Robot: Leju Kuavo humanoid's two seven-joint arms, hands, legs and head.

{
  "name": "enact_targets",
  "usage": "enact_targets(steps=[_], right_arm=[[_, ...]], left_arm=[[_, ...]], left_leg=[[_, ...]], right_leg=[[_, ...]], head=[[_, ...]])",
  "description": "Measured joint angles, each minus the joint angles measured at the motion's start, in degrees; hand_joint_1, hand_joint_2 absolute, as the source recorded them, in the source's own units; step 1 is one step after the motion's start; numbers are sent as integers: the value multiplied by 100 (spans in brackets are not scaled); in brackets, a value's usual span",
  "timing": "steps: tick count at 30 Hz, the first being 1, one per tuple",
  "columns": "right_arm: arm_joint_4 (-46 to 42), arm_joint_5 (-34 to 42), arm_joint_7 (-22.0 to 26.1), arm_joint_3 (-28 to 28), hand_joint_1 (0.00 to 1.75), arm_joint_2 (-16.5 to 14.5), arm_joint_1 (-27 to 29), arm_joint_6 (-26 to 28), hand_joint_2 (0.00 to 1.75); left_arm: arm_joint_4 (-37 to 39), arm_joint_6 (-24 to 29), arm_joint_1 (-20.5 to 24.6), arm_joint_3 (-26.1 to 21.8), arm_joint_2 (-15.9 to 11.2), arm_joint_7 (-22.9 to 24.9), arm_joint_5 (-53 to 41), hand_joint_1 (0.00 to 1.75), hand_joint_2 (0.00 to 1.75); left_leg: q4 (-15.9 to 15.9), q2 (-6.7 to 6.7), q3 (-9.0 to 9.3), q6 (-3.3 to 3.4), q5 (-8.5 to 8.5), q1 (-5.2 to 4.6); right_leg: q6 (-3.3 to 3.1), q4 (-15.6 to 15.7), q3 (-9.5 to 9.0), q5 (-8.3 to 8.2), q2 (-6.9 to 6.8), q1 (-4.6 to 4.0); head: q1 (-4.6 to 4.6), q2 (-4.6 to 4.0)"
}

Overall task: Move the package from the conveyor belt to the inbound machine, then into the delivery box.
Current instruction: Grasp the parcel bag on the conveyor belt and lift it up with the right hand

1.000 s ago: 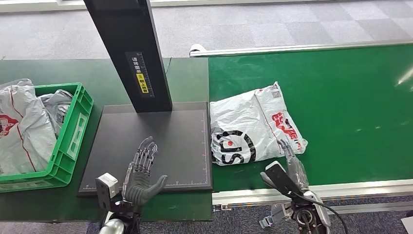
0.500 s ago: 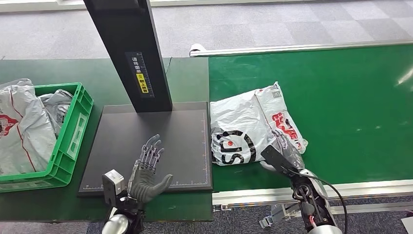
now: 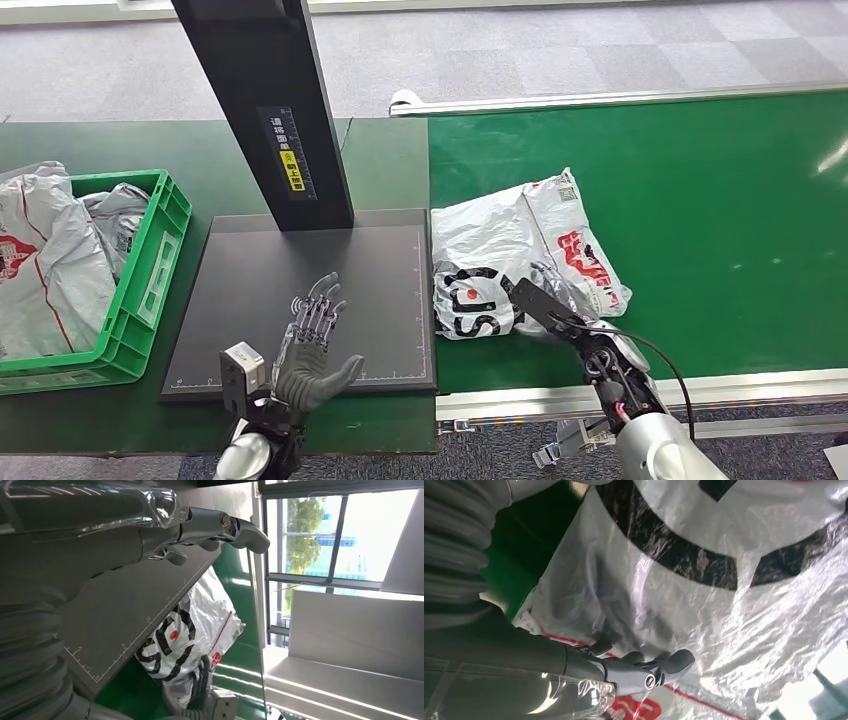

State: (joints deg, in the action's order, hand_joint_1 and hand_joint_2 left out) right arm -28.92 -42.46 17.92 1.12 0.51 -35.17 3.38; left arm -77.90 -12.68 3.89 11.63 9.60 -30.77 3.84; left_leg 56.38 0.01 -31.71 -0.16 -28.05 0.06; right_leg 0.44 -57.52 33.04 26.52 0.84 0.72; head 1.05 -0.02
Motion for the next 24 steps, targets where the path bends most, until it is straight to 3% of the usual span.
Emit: enact_targets(steps=[12,16,20,24], right_arm=[[717,-63,-487,-143,0,-323,-147,-316,175],[824,102,-599,-138,175,-358,-175,-532,175],[873,249,-628,-110,175,-383,-199,-669,175],[874,350,-315,-68,175,-388,-211,-528,175]], left_arm=[[129,69,132,137,-38,37,88,0,175],[173,71,160,172,-46,46,115,0,175],[234,79,207,243,-48,55,146,0,175],[241,131,211,256,-48,63,156,0,175]], left_leg=[[0,1,7,0,0,1],[0,2,22,-1,0,1],[0,6,41,-2,-2,1],[0,7,46,-2,-2,1]], right_leg=[[0,0,-3,0,1,-1],[0,0,-15,0,1,-1],[-1,1,-33,1,3,-2],[-1,1,-40,1,4,-2]], head=[[-1,0],[0,0],[0,0],[-2,0]])
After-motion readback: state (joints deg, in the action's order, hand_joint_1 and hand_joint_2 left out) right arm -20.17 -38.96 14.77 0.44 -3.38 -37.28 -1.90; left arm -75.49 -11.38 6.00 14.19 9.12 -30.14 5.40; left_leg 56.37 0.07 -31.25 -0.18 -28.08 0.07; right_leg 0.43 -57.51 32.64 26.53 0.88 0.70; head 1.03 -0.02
